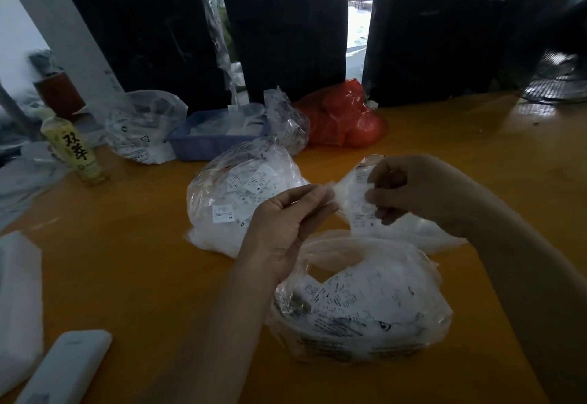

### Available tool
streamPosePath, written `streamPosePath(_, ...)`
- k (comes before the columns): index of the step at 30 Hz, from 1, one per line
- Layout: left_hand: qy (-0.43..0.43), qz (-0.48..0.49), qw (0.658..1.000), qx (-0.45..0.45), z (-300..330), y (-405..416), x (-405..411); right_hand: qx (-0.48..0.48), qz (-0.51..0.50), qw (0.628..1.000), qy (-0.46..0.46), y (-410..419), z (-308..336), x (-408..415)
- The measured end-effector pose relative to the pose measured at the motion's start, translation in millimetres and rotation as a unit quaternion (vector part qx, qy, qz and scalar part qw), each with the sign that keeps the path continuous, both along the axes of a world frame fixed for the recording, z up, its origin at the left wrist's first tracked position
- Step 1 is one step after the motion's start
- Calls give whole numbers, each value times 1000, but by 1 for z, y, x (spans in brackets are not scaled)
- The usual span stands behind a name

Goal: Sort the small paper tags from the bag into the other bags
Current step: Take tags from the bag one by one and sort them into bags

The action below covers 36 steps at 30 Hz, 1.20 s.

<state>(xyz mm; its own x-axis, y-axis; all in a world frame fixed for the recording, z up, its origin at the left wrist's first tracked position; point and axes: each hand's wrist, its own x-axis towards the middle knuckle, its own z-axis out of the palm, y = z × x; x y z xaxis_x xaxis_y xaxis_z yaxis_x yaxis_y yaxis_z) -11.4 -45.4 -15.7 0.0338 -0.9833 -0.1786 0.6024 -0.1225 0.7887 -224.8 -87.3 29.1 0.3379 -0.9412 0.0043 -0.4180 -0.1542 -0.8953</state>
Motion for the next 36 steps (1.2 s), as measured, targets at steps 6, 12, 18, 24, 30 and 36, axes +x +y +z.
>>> streamPosePath(6,-2,-14,1000,-12,1,0,0,-12,-17,988,-154,3,10,-5)
streamPosePath(12,-2,-11,1000,-14,3,0,1,-22,-40,973,-225,5,13,-3)
streamPosePath(18,-9,-14,1000,-23,4,1,-1,-34,-61,979,-190,9,10,8)
streamPosePath(24,-3,-8,1000,-21,5,1,-2,-57,-96,978,-174,11,8,13)
streamPosePath(30,-3,-7,1000,-22,5,2,-2,-58,-105,980,-157,9,7,13)
streamPosePath(36,7,18,999,-27,3,0,-1,-59,-86,989,-102,4,1,15)
